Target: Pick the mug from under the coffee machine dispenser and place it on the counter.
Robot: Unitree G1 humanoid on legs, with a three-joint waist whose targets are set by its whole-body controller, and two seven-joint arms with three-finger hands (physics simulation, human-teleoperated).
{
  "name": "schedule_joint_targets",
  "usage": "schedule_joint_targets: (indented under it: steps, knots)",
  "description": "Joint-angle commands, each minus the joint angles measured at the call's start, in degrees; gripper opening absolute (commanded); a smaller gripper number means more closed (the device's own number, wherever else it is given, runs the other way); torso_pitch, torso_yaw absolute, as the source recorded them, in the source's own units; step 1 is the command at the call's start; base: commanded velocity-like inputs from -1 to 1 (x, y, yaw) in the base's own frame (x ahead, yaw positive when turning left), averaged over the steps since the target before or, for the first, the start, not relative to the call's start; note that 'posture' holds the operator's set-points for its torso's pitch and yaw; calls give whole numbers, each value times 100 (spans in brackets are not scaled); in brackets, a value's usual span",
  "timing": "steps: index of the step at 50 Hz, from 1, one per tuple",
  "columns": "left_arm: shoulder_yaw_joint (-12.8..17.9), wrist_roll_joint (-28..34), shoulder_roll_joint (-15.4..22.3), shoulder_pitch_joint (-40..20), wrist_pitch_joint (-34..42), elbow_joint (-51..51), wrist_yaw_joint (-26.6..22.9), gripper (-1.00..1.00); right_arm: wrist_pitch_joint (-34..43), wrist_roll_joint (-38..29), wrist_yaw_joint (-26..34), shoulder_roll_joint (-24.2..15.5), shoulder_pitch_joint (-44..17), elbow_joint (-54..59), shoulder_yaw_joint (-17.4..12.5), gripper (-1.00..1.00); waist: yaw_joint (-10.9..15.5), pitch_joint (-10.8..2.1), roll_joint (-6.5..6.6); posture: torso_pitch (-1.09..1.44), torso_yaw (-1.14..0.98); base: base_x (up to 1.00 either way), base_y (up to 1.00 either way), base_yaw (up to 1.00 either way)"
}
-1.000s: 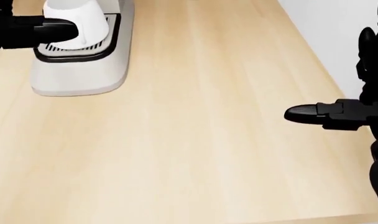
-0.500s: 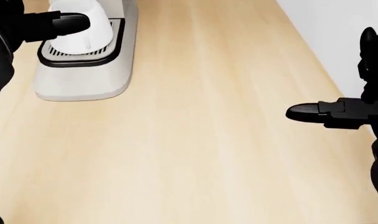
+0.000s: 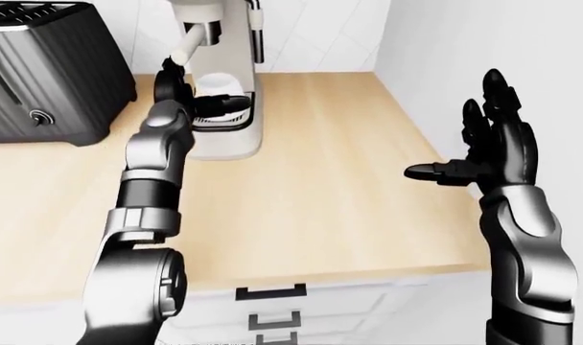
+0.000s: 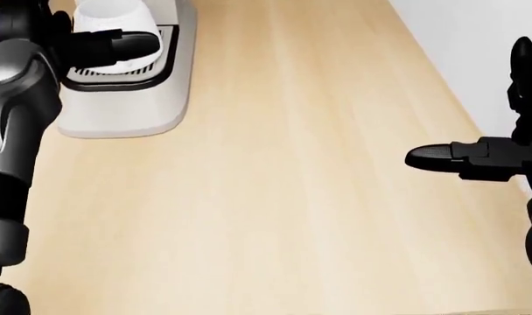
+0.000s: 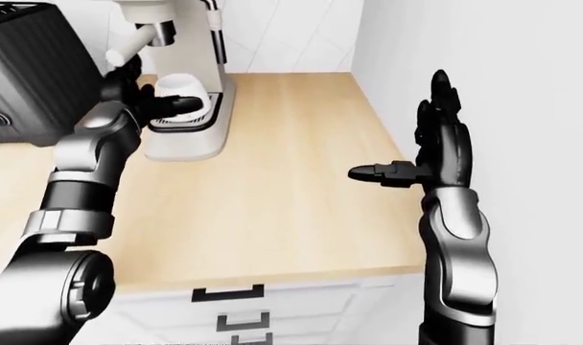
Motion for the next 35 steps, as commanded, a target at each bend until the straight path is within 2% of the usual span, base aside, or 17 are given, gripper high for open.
schedule_joint_targets:
  steps: [1,35]
  knots:
    - [4,69,43,-260,-266,-154,-21,100,-172,4,-5,-75,-144,-193,-52,100,-4,-154,-6,0,0,0,0,0]
    - [-27,540,-71,-992,-1797,2045,127,100,-111,28,20,-71,-115,-274,-61,100,6,-203,-42,0,0,0,0,0]
